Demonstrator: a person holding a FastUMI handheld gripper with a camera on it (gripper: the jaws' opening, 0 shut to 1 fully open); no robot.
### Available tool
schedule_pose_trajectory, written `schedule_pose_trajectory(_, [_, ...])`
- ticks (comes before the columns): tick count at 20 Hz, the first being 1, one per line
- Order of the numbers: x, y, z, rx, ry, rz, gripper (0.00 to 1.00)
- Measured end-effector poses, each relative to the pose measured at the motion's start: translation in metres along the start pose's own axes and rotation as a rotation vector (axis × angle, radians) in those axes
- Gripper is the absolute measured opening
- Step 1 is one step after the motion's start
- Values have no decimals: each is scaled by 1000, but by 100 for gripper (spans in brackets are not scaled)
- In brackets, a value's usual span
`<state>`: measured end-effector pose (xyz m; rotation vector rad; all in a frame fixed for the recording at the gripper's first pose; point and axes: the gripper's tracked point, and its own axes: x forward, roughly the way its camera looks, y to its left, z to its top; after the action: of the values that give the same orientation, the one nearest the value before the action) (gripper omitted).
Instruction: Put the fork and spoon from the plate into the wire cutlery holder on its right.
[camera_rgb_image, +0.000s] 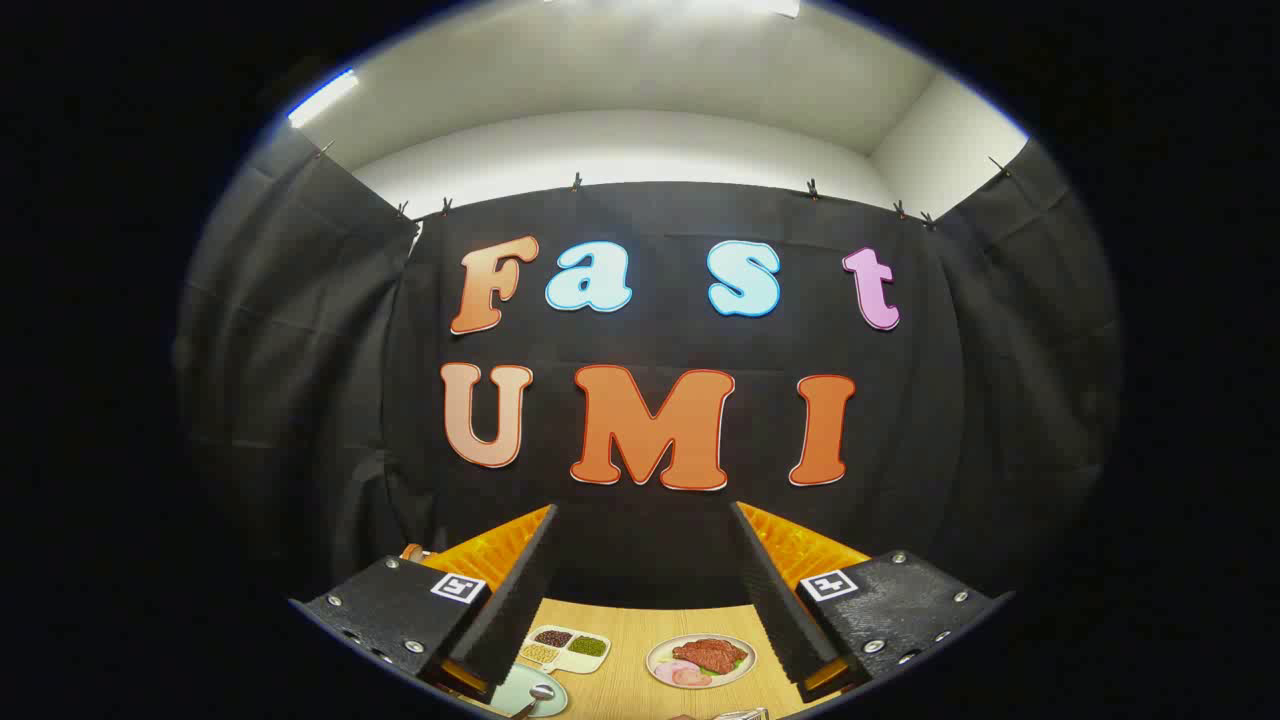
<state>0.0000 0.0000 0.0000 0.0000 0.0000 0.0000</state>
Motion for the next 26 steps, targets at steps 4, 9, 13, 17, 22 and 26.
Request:
schedule_pose_trajectory(4, [1,6,-4,-4,9,14,98])
schedule_pose_trajectory(9, [3,14,-7,0,19,27,98])
schedule_pose_trajectory(13, [7,20,-3,7,12,36,98])
schedule_pose_trajectory(17, [11,37,-22,10,76,73,98])
schedule_pose_trajectory(22, [13,74,-68,-7,232,163,98])
schedule_pose_trajectory(26, [15,112,-115,6,409,257,98])
